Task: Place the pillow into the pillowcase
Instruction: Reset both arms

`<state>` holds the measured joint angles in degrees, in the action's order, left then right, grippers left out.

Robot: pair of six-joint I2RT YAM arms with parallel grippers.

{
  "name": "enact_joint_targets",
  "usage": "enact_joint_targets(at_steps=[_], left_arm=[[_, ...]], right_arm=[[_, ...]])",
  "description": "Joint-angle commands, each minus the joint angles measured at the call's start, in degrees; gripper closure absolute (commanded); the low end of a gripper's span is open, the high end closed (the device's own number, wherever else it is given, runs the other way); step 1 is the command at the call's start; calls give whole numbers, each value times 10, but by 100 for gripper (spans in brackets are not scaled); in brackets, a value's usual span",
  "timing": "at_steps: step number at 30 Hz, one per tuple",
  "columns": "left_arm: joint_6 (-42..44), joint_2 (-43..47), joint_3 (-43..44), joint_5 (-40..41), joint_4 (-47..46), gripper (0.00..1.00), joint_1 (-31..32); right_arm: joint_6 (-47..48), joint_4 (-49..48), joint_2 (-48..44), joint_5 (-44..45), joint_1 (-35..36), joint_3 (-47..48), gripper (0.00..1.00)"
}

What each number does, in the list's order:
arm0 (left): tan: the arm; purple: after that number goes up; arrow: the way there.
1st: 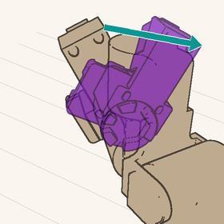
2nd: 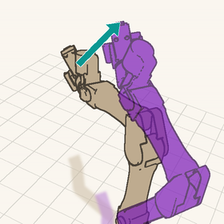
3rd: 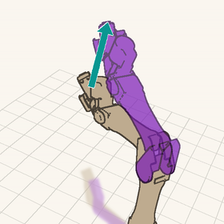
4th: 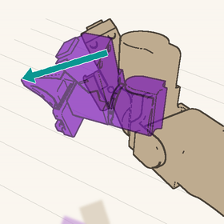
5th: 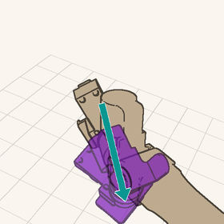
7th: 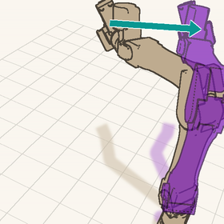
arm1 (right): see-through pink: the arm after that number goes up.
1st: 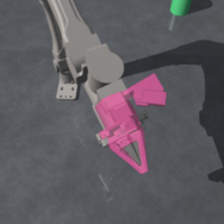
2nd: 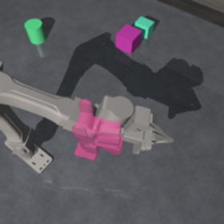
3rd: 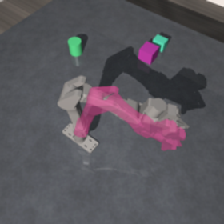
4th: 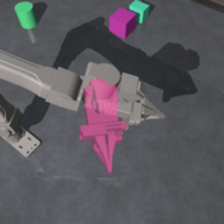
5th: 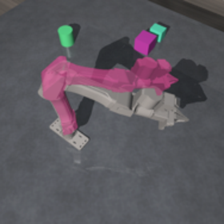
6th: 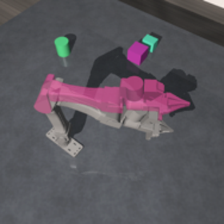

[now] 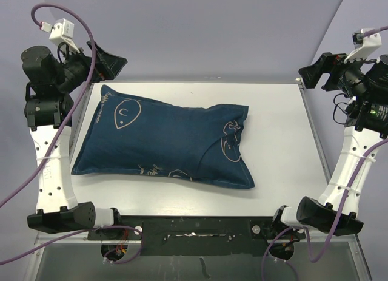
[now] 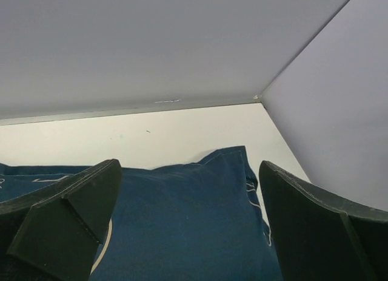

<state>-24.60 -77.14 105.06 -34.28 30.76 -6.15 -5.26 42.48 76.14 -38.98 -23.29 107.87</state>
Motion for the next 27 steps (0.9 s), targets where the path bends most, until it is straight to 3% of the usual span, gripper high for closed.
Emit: enact_joint_targets(at_steps=[1,8,15,27], left_arm=[[18,20,-2,11,-9,2,-5],[31,19,-6,19,-4,2,-6],[117,-6,36,89,73,2,37],[111,-4,21,79,55,2,35]], right_arm=[[-14,-23,-18,12,-4,9,2],[-11,-28,-11,19,-4,10,2],[-20,-30,-8,14,-4,10,2],[-25,-29,-4,21,-7,18,2]])
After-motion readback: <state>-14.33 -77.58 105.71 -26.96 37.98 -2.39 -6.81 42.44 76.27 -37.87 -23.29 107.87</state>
